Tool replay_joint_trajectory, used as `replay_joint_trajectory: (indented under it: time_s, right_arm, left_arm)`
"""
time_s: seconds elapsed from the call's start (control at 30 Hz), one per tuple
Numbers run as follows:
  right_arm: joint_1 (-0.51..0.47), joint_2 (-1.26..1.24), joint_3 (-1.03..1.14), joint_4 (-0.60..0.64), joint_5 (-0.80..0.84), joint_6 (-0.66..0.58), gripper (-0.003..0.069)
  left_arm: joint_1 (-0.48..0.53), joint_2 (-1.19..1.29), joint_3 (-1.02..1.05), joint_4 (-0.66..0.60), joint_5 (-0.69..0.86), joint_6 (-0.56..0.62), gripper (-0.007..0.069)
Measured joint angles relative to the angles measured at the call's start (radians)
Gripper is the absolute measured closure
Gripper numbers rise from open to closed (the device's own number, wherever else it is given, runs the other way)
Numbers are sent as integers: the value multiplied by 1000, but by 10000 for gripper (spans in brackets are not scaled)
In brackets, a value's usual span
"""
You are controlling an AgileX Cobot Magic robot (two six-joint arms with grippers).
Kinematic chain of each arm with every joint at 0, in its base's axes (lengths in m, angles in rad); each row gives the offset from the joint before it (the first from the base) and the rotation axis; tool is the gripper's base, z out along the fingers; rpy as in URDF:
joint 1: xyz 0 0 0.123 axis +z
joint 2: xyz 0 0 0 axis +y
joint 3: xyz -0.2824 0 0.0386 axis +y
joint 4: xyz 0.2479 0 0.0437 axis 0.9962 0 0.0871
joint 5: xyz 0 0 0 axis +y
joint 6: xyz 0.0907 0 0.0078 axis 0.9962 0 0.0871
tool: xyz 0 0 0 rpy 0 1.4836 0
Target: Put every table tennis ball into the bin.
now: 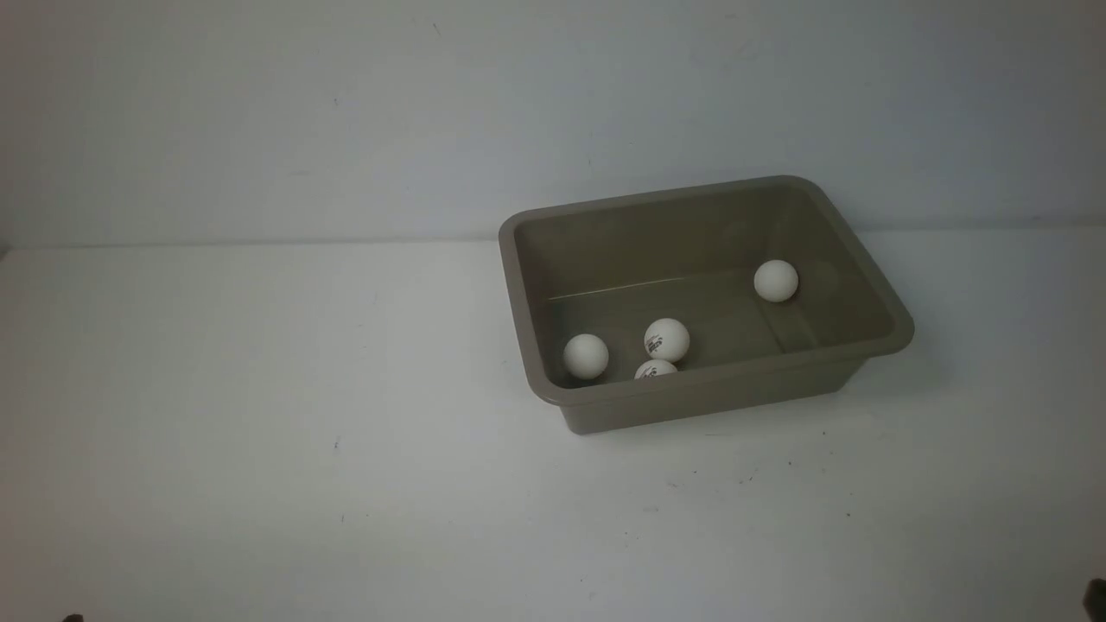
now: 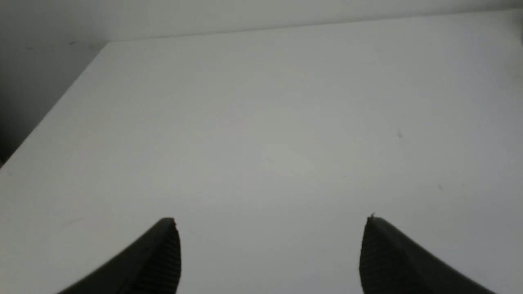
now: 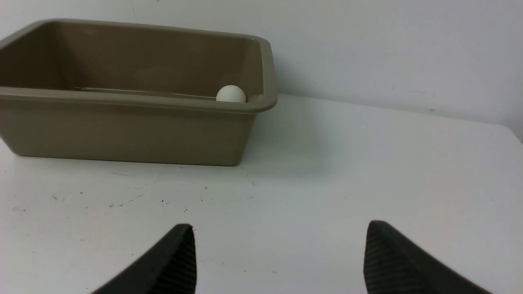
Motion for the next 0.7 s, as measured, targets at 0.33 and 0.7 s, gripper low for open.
replay_joint_trajectory:
  time_s: [0.33,0.7]
  right_arm:
    - [0,0,0,0,1,-1,158]
    - [0,0,0,0,1,-1,158]
  left_arm:
    - [-18,0,0,5,0,2,93]
    - [-18,0,0,5,0,2,93]
